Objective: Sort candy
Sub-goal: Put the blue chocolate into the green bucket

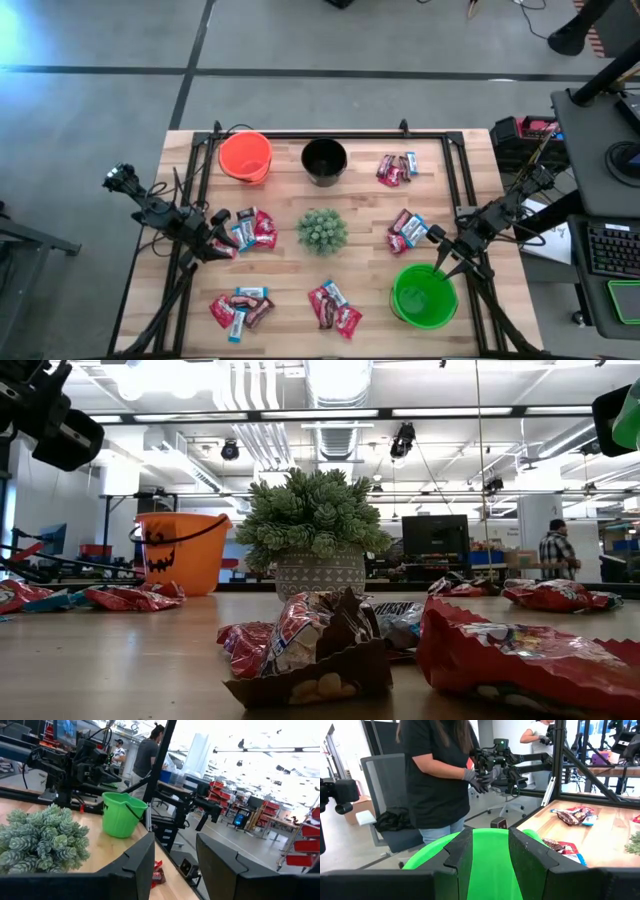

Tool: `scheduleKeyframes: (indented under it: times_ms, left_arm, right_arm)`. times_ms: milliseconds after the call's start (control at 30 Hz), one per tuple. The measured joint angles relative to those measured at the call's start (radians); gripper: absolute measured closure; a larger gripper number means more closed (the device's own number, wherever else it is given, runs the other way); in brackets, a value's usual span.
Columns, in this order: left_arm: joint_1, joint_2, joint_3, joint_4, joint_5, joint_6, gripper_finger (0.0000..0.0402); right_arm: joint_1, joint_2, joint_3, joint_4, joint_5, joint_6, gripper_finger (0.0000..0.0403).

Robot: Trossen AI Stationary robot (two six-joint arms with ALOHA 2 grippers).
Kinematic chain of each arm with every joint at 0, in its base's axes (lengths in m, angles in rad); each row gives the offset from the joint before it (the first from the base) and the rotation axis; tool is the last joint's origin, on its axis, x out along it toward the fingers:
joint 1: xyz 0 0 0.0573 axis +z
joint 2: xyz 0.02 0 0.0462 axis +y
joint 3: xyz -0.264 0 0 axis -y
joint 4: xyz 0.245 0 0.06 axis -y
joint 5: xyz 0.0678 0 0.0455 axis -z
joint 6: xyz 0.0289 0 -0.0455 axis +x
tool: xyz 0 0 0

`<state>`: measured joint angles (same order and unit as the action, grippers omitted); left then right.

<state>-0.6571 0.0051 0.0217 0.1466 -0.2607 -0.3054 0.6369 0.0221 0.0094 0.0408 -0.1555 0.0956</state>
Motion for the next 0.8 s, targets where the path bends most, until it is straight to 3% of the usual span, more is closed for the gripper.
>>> scheduleKeyframes:
  times_ms: [433,800]
  left_arm:
    - [0.0,0.05,0.0,0.019,-0.117,-0.079,0.0274]
    - [0.0,0.073,0.0,0.087,-0.136,-0.039,0.0274]
  right_arm:
    - [0.0,0.0,0.0,0.0,0.0,-0.001,0.0287]
    - [0.0,0.0,0.0,0.0,0.0,-0.001,0.0287]
